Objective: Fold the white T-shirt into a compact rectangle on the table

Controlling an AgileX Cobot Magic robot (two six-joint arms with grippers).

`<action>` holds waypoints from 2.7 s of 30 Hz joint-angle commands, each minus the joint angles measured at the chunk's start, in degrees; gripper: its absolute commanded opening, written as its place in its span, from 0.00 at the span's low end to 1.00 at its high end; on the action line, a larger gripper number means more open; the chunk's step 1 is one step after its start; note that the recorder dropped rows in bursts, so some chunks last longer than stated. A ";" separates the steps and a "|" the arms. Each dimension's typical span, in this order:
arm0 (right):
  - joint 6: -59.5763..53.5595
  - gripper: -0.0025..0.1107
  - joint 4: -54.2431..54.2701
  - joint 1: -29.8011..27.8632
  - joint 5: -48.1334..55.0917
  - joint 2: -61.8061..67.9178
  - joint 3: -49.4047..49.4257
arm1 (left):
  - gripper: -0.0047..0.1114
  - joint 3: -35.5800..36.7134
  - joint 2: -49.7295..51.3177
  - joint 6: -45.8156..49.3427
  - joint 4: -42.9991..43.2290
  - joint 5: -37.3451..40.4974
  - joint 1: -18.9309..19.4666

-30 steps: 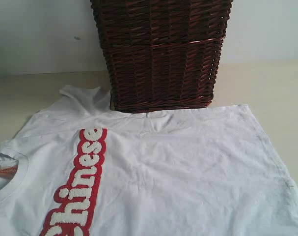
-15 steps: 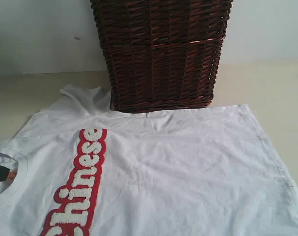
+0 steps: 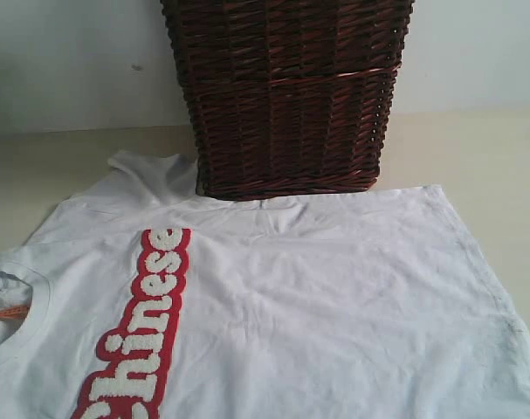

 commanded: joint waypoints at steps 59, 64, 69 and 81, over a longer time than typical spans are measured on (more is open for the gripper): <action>0.01 0.35 -0.01 -0.31 -0.58 -0.31 0.23 | 0.05 3.82 14.00 -1.25 6.18 -11.92 -7.71; 0.01 0.35 -0.01 -0.31 -0.58 -0.31 0.23 | 0.05 3.82 14.00 -1.25 6.18 -11.92 -7.71; 0.01 0.35 -0.01 -0.31 -0.58 -0.31 0.23 | 0.05 3.82 14.00 -1.25 6.18 -11.92 -7.71; 1.33 0.35 4.23 -0.31 -8.35 -0.31 0.23 | 0.05 3.82 14.00 -1.25 6.18 -11.92 -7.71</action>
